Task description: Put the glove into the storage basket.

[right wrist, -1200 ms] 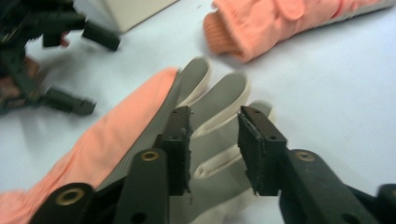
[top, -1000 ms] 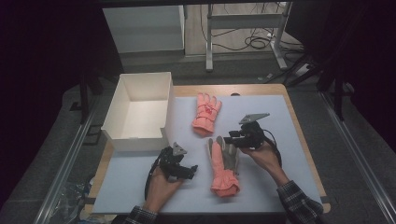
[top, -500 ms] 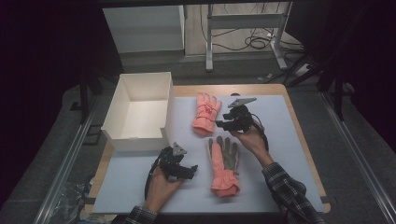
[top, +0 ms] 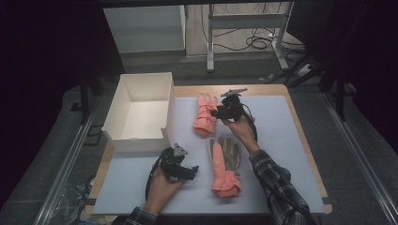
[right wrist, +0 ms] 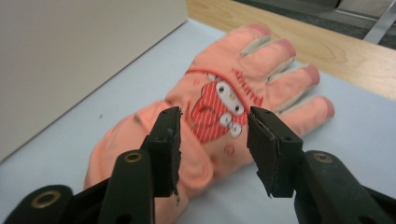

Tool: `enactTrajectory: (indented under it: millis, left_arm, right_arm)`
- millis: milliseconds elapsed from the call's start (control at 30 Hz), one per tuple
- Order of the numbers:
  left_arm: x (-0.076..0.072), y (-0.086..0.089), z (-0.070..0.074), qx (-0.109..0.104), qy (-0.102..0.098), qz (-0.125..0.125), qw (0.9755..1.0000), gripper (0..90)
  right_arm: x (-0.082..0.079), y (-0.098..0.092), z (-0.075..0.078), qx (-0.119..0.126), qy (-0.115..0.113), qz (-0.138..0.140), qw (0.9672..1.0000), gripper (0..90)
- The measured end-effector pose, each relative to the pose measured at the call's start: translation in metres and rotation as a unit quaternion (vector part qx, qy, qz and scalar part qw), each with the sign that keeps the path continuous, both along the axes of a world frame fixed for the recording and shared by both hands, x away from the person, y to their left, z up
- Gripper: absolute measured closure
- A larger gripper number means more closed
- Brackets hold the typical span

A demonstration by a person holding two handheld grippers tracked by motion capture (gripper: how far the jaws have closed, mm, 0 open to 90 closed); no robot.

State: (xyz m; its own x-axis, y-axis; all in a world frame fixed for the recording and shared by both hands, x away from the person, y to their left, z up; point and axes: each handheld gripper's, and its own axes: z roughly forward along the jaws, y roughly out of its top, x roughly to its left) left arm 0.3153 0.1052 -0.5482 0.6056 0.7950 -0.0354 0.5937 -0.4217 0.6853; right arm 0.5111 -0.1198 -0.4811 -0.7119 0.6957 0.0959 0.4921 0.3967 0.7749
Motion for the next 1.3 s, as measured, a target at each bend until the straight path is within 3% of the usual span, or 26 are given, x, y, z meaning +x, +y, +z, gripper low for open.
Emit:
enactTrajectory:
  millis: [267, 433, 500, 633, 700, 833, 1033, 1300]
  left_arm:
    - [0.0, 0.0, 0.0, -0.003, 0.001, 0.002, 1.0, 2.2]
    - [0.0, 0.0, 0.0, -0.002, 0.001, 0.001, 1.0, 2.2]
    - [0.0, 0.0, 0.0, -0.002, 0.001, 0.002, 1.0, 2.2]
    - [0.0, 0.0, 0.0, -0.002, 0.001, 0.001, 1.0, 2.1]
    - [0.0, 0.0, 0.0, -0.002, 0.001, 0.001, 1.0, 2.1]
    - [0.0, 0.0, 0.0, -0.002, 0.001, 0.002, 1.0, 2.2]
    - [0.0, 0.0, 0.0, -0.003, 0.001, 0.002, 1.0, 2.2]
    - [0.0, 0.0, 0.0, -0.002, 0.002, 0.002, 1.0, 2.2]
  right_arm:
    - [0.018, 0.02, -0.009, -0.016, 0.0, -0.011, 0.9998, 47.2]
    - [0.028, 0.026, -0.022, -0.042, 0.027, -0.021, 0.9985, 49.6]
    - [0.03, 0.028, -0.029, -0.043, 0.037, -0.02, 0.9982, 54.1]
    - [0.03, 0.028, -0.033, -0.035, 0.045, -0.026, 0.9981, 71.4]
    - [0.028, 0.029, -0.032, -0.043, 0.039, -0.028, 0.9979, 79.3]
    - [0.024, 0.03, -0.03, -0.052, 0.03, -0.035, 0.9976, 84.4]
    - [0.02, 0.027, -0.021, -0.04, 0.03, -0.04, 0.998, 85.9]
    - [0.007, 0.019, 0.001, -0.018, 0.023, -0.017, 0.9994, 85.8]
